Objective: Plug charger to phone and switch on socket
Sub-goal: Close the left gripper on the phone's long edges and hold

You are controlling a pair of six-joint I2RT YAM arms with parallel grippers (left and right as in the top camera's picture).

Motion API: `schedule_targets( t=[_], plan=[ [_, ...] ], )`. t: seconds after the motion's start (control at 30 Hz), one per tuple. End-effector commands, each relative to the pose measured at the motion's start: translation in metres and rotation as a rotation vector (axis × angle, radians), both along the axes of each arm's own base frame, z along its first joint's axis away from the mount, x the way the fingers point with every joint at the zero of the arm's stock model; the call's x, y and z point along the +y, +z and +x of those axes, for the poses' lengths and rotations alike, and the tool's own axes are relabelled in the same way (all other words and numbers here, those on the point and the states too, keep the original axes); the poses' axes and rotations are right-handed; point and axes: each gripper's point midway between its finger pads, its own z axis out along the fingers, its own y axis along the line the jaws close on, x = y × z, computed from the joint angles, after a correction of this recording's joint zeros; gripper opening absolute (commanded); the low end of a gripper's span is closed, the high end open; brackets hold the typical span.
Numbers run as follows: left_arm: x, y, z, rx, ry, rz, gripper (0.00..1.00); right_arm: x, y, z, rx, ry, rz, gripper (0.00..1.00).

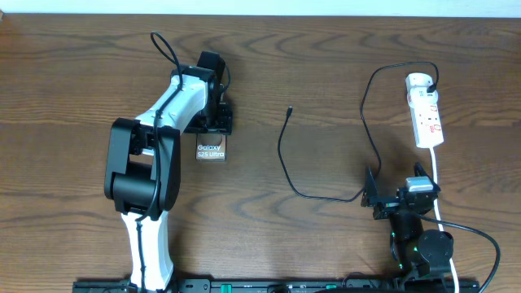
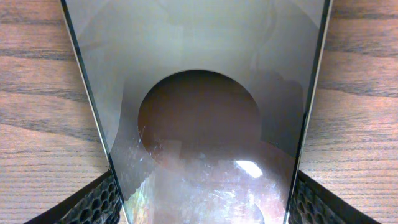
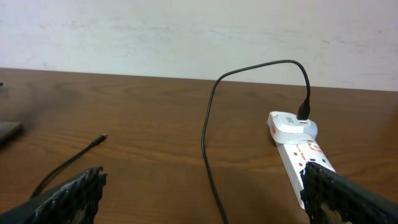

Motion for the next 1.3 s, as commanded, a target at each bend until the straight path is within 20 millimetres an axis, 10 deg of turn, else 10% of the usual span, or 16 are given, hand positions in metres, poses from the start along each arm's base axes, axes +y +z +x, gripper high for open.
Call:
schedule_targets(
  t=[0.0, 0.77, 1.27],
  plan=[
    [0.003, 0.006, 0.001, -0.005, -0.004, 0.014, 0.61, 0.003, 0.0, -0.001, 0.0, 0.012, -0.001, 0.99],
    [0.001, 0.027, 0.009, -0.063, -0.003, 0.001, 0.09, 0.003, 0.0, -0.001, 0.0, 0.012, -0.001, 0.99],
    [-0.001, 0.062, 0.019, -0.153, 0.006, -0.02, 0.08, 0.003, 0.0, -0.001, 0.0, 0.012, -0.001, 0.99]
  ],
)
